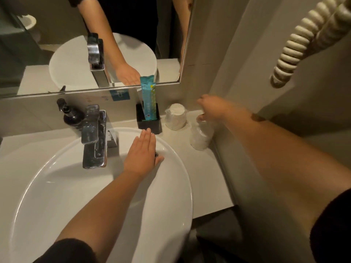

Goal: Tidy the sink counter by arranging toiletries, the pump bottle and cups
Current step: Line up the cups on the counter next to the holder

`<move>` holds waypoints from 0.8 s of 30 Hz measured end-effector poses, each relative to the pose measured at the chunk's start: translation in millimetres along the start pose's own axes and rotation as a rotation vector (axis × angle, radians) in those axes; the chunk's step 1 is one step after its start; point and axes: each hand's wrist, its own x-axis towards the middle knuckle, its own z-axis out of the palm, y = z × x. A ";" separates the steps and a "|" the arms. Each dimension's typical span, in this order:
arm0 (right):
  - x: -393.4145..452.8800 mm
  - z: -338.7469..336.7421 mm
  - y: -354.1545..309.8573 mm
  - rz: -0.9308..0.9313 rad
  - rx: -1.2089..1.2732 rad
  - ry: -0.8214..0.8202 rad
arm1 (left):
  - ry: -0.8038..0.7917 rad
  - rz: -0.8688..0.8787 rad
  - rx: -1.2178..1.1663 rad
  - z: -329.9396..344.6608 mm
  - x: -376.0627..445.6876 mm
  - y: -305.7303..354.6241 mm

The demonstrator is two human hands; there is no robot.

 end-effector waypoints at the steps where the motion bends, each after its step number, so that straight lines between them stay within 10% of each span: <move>1: -8.2 8.2 -1.1 0.012 -0.002 -0.035 | 0.002 0.003 -0.001 -0.3 -0.1 0.4; 24: 49.2 41.2 9.8 0.115 -0.056 -0.061 | 0.051 0.004 0.029 11.7 4.9 -3.1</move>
